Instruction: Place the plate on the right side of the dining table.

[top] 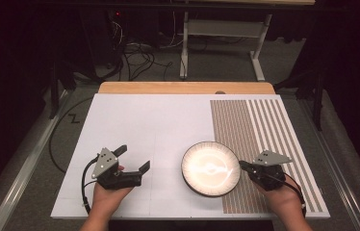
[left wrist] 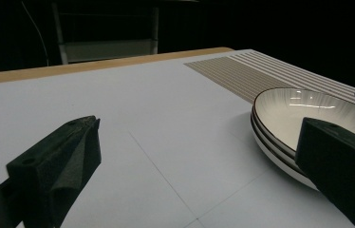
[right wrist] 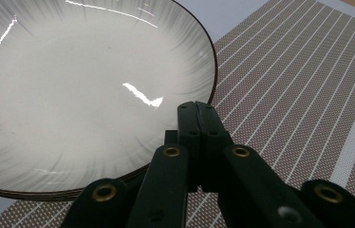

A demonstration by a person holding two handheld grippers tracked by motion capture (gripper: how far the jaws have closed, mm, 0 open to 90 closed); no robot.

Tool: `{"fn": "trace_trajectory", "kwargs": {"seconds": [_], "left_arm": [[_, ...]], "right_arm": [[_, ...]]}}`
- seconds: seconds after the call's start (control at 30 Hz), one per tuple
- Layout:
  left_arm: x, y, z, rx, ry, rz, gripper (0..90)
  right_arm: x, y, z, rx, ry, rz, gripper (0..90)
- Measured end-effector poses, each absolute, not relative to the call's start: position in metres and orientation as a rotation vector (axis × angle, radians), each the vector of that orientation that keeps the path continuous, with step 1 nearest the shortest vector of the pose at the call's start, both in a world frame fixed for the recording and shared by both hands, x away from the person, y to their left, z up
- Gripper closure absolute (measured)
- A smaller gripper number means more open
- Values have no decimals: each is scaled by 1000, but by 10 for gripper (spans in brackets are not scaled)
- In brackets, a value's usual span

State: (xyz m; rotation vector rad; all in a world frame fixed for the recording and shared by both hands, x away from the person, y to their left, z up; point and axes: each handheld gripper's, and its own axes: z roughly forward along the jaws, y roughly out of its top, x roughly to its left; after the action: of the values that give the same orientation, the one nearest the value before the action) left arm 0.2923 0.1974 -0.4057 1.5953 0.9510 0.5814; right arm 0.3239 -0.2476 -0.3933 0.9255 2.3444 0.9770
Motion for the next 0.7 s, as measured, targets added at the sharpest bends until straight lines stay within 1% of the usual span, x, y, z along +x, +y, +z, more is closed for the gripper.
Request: {"fn": "trace_trajectory", "kwargs": {"seconds": [0.13, 0.7], "left_arm": [[292, 199, -405, 1568, 952, 571, 18], [291, 200, -404, 1560, 944, 572, 19]], "right_arm": [[323, -246, -393, 915, 2340, 961, 900], [321, -239, -394, 881, 2349, 932, 900]]}}
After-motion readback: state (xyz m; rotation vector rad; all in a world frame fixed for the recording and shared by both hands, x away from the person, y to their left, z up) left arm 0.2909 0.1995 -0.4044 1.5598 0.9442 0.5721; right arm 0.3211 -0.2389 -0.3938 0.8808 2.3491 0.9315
